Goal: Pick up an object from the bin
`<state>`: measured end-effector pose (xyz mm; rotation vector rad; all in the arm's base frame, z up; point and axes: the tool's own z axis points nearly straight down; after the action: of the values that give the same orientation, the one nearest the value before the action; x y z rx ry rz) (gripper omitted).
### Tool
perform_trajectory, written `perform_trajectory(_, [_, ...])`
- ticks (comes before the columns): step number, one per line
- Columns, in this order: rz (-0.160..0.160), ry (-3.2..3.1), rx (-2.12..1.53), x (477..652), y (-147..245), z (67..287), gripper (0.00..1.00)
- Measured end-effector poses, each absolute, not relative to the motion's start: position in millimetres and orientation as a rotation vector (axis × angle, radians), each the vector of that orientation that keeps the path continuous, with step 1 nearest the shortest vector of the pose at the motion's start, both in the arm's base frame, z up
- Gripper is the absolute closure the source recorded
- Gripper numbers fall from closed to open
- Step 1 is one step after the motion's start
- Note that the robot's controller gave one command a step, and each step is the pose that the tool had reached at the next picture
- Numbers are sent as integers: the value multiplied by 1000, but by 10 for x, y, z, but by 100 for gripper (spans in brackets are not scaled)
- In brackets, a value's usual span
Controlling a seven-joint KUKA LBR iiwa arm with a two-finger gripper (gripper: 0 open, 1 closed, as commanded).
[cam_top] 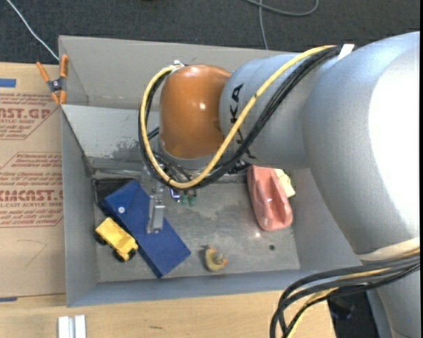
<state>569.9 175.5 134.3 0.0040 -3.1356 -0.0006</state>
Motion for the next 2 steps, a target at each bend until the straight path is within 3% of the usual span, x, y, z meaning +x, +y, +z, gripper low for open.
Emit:
perform_trajectory(1, [-2,-3143,0,5718,1743,1392,0])
perform_trajectory(2, [-4,-3135,-113,5782,2445,1313,0])
